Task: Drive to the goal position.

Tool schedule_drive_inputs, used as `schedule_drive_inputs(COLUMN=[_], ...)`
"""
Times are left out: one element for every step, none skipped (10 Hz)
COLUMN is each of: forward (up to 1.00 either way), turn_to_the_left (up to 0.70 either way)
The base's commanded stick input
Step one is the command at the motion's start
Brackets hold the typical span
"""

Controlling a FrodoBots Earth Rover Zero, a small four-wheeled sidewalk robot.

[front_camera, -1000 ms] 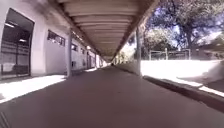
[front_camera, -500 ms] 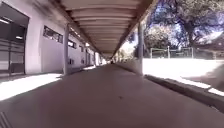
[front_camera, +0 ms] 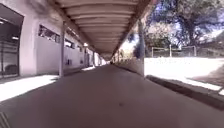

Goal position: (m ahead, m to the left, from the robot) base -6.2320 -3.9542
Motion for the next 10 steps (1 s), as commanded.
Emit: schedule_drive_inputs(forward=[0.7, 0.7, 0.7, 0.68, 0.58, 0.5, 0.5, 0.5, 0.5, 0.5], turn_to_the_left=[0.0, 0.0, 0.0, 0.0, 0.0, 0.0, 0.0, 0.0, 0.0, 0.0])
